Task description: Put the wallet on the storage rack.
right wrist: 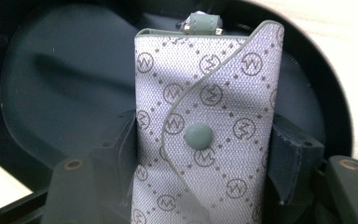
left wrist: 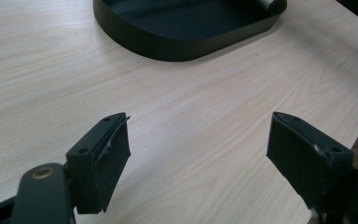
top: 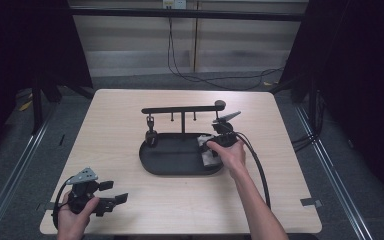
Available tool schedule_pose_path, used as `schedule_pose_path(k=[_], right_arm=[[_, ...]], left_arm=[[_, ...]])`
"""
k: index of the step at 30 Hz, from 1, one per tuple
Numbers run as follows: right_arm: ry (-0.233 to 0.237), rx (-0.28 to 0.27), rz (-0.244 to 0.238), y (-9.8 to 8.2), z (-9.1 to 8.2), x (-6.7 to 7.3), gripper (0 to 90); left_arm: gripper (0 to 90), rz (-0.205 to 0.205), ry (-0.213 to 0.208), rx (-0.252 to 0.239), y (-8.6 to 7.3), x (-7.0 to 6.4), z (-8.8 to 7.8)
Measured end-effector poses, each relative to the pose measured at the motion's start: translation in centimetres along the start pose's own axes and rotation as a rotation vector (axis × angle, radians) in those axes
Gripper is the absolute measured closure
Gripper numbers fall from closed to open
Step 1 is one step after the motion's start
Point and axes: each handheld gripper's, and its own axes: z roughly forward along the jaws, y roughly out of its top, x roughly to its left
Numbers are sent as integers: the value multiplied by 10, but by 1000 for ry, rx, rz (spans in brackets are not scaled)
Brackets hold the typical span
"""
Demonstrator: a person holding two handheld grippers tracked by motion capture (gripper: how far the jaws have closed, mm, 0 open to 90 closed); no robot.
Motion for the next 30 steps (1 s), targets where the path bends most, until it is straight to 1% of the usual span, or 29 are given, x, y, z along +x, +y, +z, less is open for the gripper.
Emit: schedule_pose_path(k=[2, 4, 6, 9, 12, 15, 22, 24, 27, 28, 30], right_arm=[[-11, 7, -18, -1, 2, 0, 321], [-24, 14, -14, -1, 2, 0, 315], [-23, 11, -12, -1, 3, -1, 310], [-31, 17, -22, -2, 5, 0, 304], [-32, 22, -14, -2, 5, 0, 297], [-38, 21, -16, -2, 6, 0, 288], [-29, 7, -19, -3, 7, 1, 259], [-35, 4, -24, -4, 7, 2, 260], [-27, -3, -22, -4, 5, 1, 260], [-26, -10, -16, -4, 3, 1, 259], [-13, -26, -23, -4, 0, 0, 254]], left_arm=[[208, -1, 0, 0, 0, 0, 0], [208, 0, 4, -1, 0, 1, 0], [206, -1, 3, -3, 0, 1, -1], [205, -1, 4, -4, 0, 0, -1], [205, -3, 1, -5, 1, 1, -1], [205, -3, 4, -8, 1, 1, -1], [204, -3, 1, -5, 0, 1, -1], [204, -5, 2, -10, 0, 1, -1], [204, -7, 2, -12, 0, 1, -2], [204, -7, 3, -12, 0, 1, -2], [204, -4, 6, -8, 0, 1, -2]])
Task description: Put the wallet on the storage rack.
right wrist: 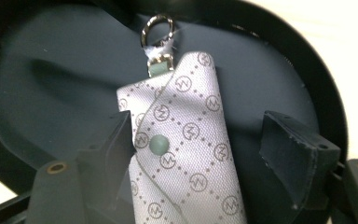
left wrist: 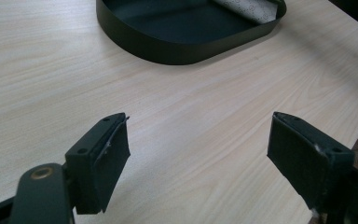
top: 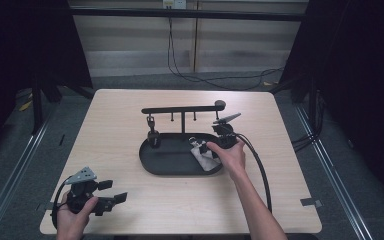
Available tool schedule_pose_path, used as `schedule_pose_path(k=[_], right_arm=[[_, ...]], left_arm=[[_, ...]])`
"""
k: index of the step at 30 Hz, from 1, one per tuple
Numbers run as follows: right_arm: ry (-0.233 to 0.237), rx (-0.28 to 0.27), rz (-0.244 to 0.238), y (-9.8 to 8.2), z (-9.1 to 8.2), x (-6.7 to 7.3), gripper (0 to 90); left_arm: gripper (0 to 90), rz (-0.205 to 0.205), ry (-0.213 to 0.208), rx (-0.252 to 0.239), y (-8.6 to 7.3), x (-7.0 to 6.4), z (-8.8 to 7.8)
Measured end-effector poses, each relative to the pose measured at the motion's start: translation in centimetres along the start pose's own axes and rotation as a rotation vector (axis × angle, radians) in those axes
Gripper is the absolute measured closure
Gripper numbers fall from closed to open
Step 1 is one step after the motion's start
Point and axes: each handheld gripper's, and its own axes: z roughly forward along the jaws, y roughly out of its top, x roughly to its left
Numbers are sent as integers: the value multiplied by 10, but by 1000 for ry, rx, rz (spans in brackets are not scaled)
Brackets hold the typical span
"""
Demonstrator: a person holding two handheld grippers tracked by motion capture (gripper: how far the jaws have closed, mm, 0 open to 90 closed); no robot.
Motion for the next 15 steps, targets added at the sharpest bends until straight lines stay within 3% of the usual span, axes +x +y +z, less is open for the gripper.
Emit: schedule_pose_path(k=[7, 15], right_arm=[[36, -62, -6, -4, -14, -7, 237], [27, -147, -61, -9, -40, -15, 182]], left_arm=[[204, -6, 1, -9, 1, 2, 0], [204, -24, 12, -22, 1, 6, -2]])
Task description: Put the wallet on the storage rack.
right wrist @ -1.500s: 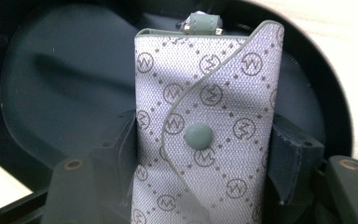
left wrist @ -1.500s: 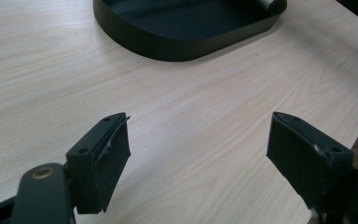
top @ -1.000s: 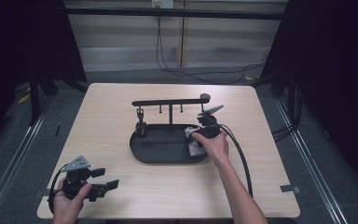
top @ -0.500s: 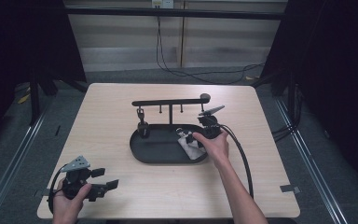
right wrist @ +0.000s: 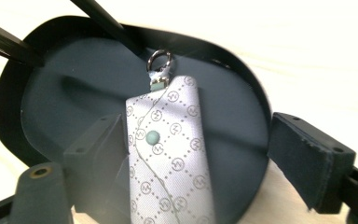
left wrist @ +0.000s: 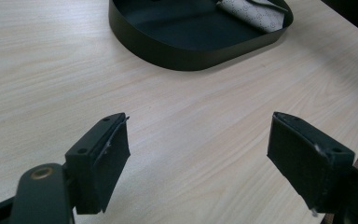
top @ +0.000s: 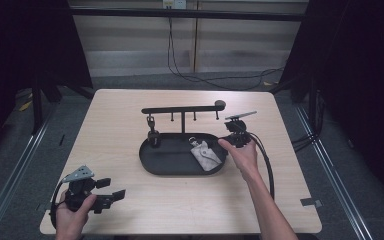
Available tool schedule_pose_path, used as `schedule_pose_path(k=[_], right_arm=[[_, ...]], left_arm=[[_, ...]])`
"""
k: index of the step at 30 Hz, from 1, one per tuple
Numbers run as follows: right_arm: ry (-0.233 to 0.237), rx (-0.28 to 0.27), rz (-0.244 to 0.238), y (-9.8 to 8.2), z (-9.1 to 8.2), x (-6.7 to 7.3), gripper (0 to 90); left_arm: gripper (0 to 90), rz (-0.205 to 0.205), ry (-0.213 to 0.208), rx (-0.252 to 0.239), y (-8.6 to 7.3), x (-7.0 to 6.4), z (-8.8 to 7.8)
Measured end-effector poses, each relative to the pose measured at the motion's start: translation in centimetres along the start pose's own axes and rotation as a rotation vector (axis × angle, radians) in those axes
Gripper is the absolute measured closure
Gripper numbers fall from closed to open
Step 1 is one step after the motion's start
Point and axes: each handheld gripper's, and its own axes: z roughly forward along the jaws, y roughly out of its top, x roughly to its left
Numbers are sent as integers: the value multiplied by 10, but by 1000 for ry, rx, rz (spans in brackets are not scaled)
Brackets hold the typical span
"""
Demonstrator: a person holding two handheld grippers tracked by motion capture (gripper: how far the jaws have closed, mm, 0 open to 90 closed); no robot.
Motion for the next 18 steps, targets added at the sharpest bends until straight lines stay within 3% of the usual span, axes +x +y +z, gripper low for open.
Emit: schedule_pose_path(k=[5, 10, 18], right_arm=[[2, -46, -9, -7, -12, -7, 179], [-20, -47, 3, -16, -19, -16, 193], [-32, -94, 7, -33, -38, -24, 194]], left_arm=[[204, 1, -2, 5, -1, 0, 1], [204, 0, -3, 15, -1, 0, 2], [204, -2, -1, 18, -2, 0, 2]])
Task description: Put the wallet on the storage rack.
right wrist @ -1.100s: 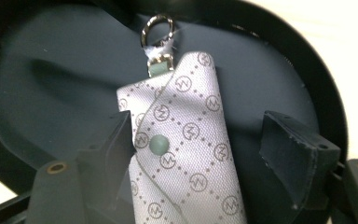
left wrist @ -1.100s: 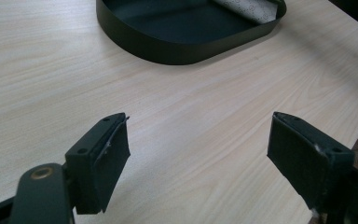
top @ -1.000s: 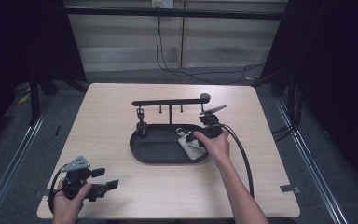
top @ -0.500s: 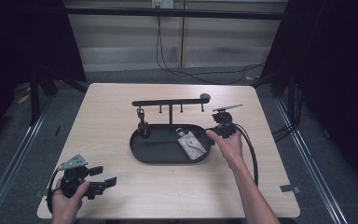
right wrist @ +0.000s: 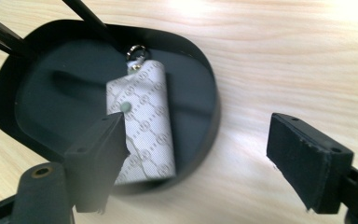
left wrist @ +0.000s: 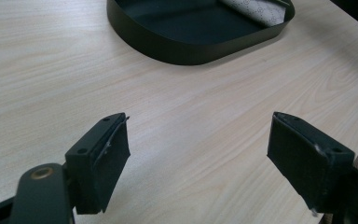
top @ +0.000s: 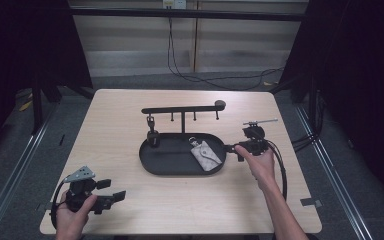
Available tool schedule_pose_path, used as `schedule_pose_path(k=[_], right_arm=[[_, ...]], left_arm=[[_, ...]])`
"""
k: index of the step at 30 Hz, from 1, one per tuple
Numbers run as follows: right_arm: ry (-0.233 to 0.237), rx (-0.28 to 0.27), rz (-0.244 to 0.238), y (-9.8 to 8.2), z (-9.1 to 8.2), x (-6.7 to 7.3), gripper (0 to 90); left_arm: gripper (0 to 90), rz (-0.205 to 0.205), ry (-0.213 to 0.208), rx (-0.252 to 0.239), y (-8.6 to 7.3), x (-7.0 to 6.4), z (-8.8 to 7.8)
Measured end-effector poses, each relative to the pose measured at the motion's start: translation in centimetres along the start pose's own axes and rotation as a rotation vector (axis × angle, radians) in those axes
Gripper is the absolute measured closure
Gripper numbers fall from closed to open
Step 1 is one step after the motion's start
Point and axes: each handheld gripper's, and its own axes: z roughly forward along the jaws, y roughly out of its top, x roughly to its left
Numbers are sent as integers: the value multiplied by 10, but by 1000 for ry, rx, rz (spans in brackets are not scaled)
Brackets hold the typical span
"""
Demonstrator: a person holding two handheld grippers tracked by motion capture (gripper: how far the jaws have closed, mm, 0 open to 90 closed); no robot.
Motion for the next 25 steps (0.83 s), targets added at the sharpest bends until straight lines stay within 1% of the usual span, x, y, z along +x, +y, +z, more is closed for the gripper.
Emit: schedule_pose_path(k=[2, 4, 8, 11, 13, 14, 16, 17, 18, 20, 22, 24, 25], right_arm=[[-1, -15, 4, -6, -5, -4, 193], [-17, 1, -5, -12, -7, -6, 197], [-22, 2, -27, -26, -14, -7, 199], [-28, -17, -26, -36, -22, -10, 199], [-44, -24, -30, -45, -27, -13, 197], [-42, -29, -27, -50, -28, -15, 198], [-56, -20, -27, -59, -31, -19, 197], [-58, -21, -24, -62, -33, -21, 197], [-59, -24, -16, -67, -35, -23, 198], [-75, -44, -18, -75, -41, -26, 203], [-68, -37, -17, -82, -44, -29, 193], [-96, -28, -12, -90, -45, -37, 191], [-104, -14, -17, -94, -45, -42, 191]], left_arm=[[204, 2, 0, 2, 0, 0, 0], [204, 5, 0, 7, 0, 0, 1], [204, 4, 0, 7, -1, 0, 0], [204, -3, -1, 3, -1, 1, 0], [204, 2, -2, 2, 0, 1, 0], [204, 2, -2, 2, 0, 1, 0], [204, 6, 0, 11, 0, 1, 1], [204, 3, -2, 8, -1, 1, 1], [204, 2, -2, 3, -1, 1, 0], [204, 1, 1, 1, -1, 1, -1], [204, -1, 3, 1, -1, 1, 0], [204, 2, 2, 4, -1, 1, 0], [204, 2, 2, 4, -1, 1, 0]])
